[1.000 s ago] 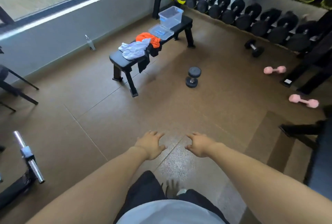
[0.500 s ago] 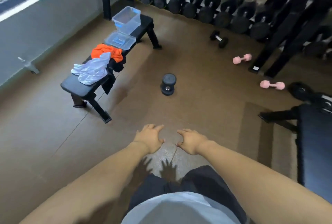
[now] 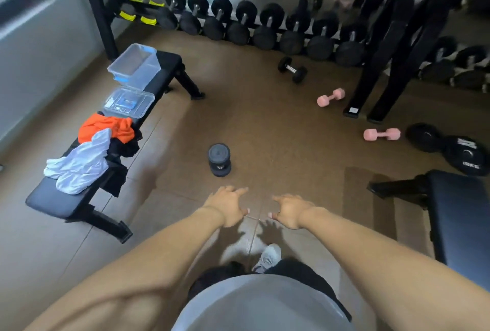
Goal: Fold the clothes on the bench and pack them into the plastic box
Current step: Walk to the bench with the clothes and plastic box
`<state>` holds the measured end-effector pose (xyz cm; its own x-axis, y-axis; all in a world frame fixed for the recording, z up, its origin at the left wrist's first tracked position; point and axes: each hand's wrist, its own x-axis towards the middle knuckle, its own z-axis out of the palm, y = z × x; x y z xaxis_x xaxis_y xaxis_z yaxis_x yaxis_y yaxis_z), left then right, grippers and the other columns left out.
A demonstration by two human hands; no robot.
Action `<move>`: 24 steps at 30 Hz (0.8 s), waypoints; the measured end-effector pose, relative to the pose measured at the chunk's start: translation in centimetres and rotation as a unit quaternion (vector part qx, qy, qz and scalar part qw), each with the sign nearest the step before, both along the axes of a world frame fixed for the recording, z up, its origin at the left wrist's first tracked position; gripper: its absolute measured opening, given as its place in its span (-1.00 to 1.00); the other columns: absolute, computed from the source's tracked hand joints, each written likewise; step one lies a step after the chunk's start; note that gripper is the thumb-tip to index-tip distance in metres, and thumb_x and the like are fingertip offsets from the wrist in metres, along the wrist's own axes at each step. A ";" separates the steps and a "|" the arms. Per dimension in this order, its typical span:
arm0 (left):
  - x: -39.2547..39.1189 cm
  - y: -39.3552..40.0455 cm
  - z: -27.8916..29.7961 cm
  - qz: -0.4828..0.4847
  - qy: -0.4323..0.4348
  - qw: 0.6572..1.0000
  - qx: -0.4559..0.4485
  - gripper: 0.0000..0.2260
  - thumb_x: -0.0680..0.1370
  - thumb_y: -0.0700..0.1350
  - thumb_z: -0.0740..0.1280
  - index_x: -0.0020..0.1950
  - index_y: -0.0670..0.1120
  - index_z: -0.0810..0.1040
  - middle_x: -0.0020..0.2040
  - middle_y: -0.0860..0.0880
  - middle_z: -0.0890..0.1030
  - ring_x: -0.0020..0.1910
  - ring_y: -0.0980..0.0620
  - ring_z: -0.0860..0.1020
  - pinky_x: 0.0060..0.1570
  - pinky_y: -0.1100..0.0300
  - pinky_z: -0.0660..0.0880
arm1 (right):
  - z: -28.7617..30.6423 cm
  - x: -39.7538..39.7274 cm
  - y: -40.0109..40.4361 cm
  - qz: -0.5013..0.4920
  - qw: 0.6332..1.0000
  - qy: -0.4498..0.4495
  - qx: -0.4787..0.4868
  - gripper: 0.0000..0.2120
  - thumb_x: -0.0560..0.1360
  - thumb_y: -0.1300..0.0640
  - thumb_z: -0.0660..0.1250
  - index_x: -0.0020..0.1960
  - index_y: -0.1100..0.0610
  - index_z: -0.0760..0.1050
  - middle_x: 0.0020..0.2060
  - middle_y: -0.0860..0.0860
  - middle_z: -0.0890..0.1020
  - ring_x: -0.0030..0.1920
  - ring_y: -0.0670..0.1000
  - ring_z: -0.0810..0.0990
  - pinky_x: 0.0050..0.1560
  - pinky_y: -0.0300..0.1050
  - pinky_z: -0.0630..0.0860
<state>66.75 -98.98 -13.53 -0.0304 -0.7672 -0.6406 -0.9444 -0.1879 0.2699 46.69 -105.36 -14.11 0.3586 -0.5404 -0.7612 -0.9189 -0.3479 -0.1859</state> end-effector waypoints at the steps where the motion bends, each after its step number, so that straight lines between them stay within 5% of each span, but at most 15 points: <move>1: -0.3 -2.4 0.5 0.001 -0.002 1.000 -0.010 -0.37 0.65 0.18 0.21 0.66 0.07 0.07 0.62 -0.14 0.22 0.60 -0.19 0.16 0.52 -0.16 0.21 | 0.5 -0.6 -2.6 -0.006 1.000 -0.004 -0.008 -0.31 0.63 -0.25 0.14 0.64 0.00 0.04 0.63 0.09 0.12 0.61 0.19 0.09 0.58 0.16 0.09; 5: -1.7 -9.9 1.4 -0.002 0.011 1.000 -0.015 -0.41 0.66 0.17 0.20 0.65 0.05 0.16 0.62 -0.13 0.21 0.60 -0.19 0.17 0.53 -0.10 0.22 | 2.4 -2.7 -9.5 -0.042 0.999 -0.014 0.005 -0.34 0.65 -0.21 0.14 0.65 0.03 0.06 0.62 0.10 0.14 0.61 0.15 0.12 0.55 -0.01 0.12; 9: -2.2 -16.7 0.0 -0.001 0.019 1.000 0.015 -0.51 0.62 0.08 0.30 0.55 0.04 0.38 0.50 -0.09 0.41 0.50 -0.16 0.35 0.44 -0.07 0.36 | 1.0 -4.1 -13.9 -0.056 0.998 -0.022 0.012 -0.31 0.61 -0.30 0.15 0.63 -0.03 0.11 0.62 0.07 0.17 0.58 0.14 0.19 0.53 0.07 0.20; 12: -2.0 -21.3 -3.2 0.017 0.018 1.000 0.011 -0.58 0.49 0.22 0.30 0.29 0.10 0.62 0.28 0.05 0.63 0.22 -0.04 0.62 0.17 0.01 0.58 | 0.6 -4.4 -17.9 -0.046 0.998 -0.007 0.030 -0.31 0.64 -0.25 0.13 0.65 0.03 0.04 0.63 0.06 0.11 0.61 0.12 0.10 0.55 0.01 0.10; 15: -2.3 -26.6 -3.8 0.003 0.019 0.999 0.043 -0.71 0.52 0.17 0.27 0.07 0.07 0.67 0.05 0.01 0.69 0.06 -0.02 0.64 0.03 0.15 0.54 | -0.1 -4.0 -23.5 -0.040 0.998 0.003 0.045 -0.32 0.66 -0.23 0.12 0.65 0.03 0.01 0.63 0.10 0.09 0.62 0.13 0.07 0.54 -0.01 0.10; 17: -2.0 -30.8 -4.3 -0.022 0.032 0.998 0.058 -0.75 0.55 0.07 0.25 0.13 0.08 0.65 0.12 -0.05 0.67 0.15 -0.07 0.60 0.13 0.14 0.48 | -0.9 -3.1 -27.7 -0.057 0.998 -0.002 0.042 -0.32 0.64 -0.24 0.13 0.65 0.02 0.05 0.63 0.08 0.11 0.61 0.13 0.10 0.55 0.01 0.11; 20: -0.1 -37.6 -6.2 -0.015 0.042 0.998 0.047 -0.48 0.38 0.25 0.18 0.24 0.10 0.61 0.28 -0.04 0.60 0.30 -0.09 0.53 0.27 0.04 0.50 | -0.7 -1.8 -34.5 -0.040 0.999 0.003 0.030 -0.37 0.66 -0.23 0.10 0.63 0.05 0.14 0.63 0.04 0.12 0.61 0.10 0.10 0.57 -0.03 0.08; 24: 2.4 -46.6 -3.2 -0.007 0.050 0.998 0.032 -0.55 0.57 0.16 0.31 0.42 0.01 0.53 0.48 -0.06 0.45 0.46 -0.14 0.43 0.40 -0.02 0.41 | 1.1 1.1 -44.4 -0.034 0.999 -0.006 0.024 -0.36 0.69 -0.15 0.11 0.64 0.12 0.05 0.63 0.07 0.09 0.62 0.10 0.06 0.54 -0.08 0.05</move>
